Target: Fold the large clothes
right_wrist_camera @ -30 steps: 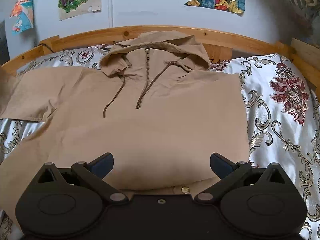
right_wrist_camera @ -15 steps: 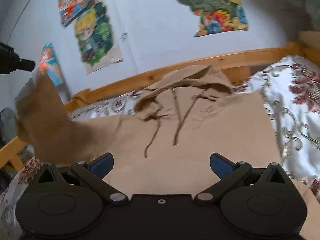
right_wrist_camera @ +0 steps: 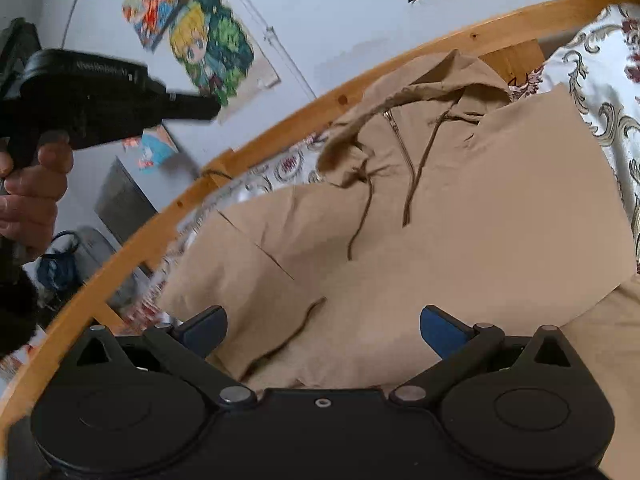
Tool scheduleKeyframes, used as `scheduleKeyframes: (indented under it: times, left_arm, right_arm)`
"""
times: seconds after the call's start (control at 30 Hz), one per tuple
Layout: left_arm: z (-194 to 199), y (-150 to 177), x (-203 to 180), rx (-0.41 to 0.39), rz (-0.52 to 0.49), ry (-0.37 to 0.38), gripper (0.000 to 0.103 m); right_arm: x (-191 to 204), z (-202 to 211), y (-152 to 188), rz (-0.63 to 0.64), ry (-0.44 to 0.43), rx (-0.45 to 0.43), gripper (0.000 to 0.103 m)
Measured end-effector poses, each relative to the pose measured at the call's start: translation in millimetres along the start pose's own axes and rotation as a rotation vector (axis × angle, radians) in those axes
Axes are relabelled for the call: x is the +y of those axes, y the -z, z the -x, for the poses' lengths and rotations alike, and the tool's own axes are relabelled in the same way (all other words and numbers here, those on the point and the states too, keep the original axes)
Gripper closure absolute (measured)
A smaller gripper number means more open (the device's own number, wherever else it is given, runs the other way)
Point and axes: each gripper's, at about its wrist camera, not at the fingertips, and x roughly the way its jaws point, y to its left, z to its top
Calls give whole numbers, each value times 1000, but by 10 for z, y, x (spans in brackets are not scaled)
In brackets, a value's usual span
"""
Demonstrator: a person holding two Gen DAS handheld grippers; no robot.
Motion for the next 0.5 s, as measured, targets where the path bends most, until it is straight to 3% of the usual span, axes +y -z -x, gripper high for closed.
scheduleKeyframes:
  times: [0.1, 0.13, 0.17, 0.27, 0.4, 0.5]
  left_arm:
    - [74, 226, 471, -25, 58, -149, 57]
    - [129, 323, 607, -58, 70, -223, 41]
    - [188, 425, 738, -90, 87, -296, 32]
    - [320, 704, 1077, -137, 167, -450, 18]
    - [348, 1085, 1533, -125, 373, -607, 12]
    - [265, 1268, 1785, -91, 433, -636, 12]
  right_arm:
    - [109, -125, 138, 48, 15, 17, 8]
    - [141, -163, 178, 73, 21, 23, 10]
    - [185, -201, 207, 102, 31, 26, 10]
    - [309, -411, 216, 140, 68, 46, 14]
    - [455, -772, 127, 128, 63, 72, 16]
    - [584, -1181, 35, 156, 89, 91, 23]
